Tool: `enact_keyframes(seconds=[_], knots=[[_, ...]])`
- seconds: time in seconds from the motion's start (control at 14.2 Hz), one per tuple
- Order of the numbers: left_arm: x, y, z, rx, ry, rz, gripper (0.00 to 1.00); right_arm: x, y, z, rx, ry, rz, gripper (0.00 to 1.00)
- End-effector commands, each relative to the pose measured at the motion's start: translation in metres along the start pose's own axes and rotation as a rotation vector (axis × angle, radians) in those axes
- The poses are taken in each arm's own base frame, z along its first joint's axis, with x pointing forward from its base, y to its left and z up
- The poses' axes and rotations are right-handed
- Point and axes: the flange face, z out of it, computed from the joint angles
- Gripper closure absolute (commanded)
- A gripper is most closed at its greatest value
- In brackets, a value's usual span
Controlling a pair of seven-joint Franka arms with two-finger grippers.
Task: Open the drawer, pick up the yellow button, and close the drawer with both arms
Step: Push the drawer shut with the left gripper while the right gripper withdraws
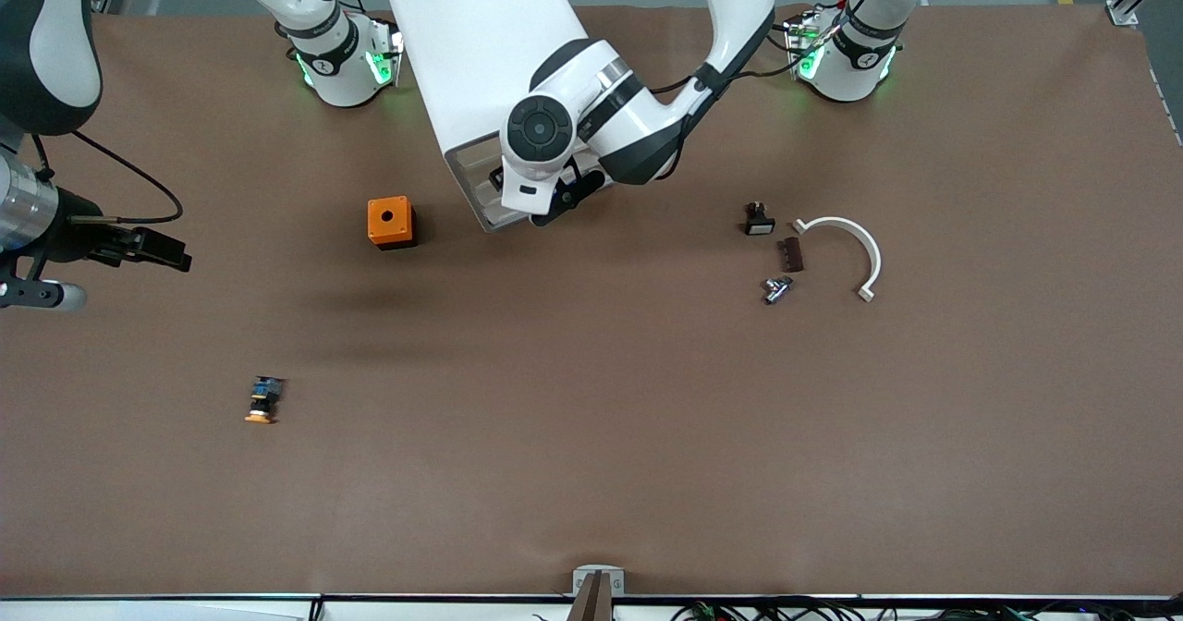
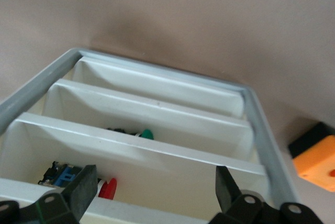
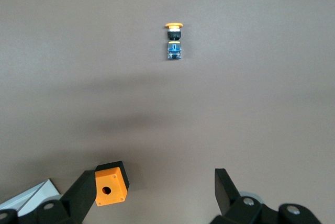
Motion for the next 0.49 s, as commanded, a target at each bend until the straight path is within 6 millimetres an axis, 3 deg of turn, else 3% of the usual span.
enact_keyframes(seconds=[0.0, 0.21, 0.42], knots=[[0.02, -0.014, -0.069, -0.088, -0.014, -0.044, 0.01, -0.003, 0.002, -0.032, 0.0, 0.019, 0.009, 0.0], [0.054, -0.039, -0.154, -0.208, 0.008, -0.007, 0.01, -0.006, 0.01, -0.046, 0.007, 0.015, 0.02, 0.0], [0.089, -0.087, -0.223, -0.2, 0.011, 0.07, 0.01, -0.016, 0.009, -0.05, 0.006, -0.053, 0.029, 0.0]])
